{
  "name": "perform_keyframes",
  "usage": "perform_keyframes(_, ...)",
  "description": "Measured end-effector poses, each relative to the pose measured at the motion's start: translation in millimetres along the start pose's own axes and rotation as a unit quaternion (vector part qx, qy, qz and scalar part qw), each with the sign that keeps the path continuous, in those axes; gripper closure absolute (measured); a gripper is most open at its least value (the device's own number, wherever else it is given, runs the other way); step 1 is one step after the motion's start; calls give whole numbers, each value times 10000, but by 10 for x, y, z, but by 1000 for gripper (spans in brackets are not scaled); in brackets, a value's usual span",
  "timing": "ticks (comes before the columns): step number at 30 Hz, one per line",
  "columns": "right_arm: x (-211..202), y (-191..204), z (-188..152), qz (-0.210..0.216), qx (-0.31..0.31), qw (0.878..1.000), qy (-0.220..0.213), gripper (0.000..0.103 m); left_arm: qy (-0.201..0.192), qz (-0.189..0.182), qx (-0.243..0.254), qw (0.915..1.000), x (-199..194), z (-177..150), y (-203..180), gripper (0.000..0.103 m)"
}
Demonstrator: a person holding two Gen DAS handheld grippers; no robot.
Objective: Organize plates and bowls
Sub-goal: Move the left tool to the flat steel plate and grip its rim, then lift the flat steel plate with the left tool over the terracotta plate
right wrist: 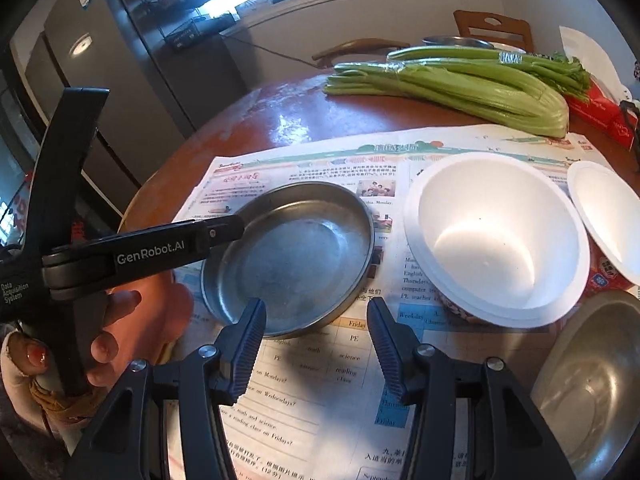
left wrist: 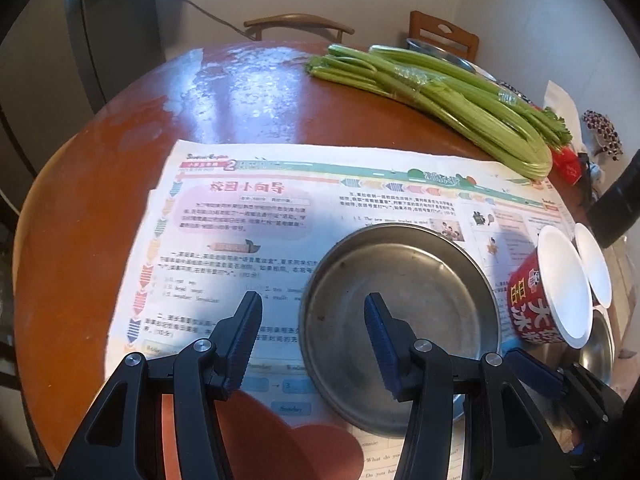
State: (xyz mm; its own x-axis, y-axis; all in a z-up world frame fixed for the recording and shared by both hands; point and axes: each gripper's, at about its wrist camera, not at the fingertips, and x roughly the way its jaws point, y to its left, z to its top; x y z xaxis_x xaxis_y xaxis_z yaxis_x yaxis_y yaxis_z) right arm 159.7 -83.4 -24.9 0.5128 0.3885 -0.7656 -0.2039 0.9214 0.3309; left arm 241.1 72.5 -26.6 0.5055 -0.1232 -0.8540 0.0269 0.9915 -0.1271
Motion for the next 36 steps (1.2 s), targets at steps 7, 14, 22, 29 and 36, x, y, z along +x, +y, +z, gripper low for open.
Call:
perform_keyframes(7,128,-18,43,-26,53,9999,113,50,174,-55,-22,9998,129,-5,1,61)
perform_keyframes(14,236,36,59,-4,-43,9998,175,50,223,-73,196,9995,157,-44,-98,63)
perform_keyframes(22,206,50,72,-38,-101,9999,66,50,57,-68,162,9998,96,-34,-86,63)
perform_keyframes(29,99,60,106,58,-97,9999,-126,50,-210,-128,166,9996,-80,-19,-92,63)
perform_keyframes(36,-16,104,107,115,-140,9996,-228,50,-372,-212,93,9990,-264,-51,-67,63)
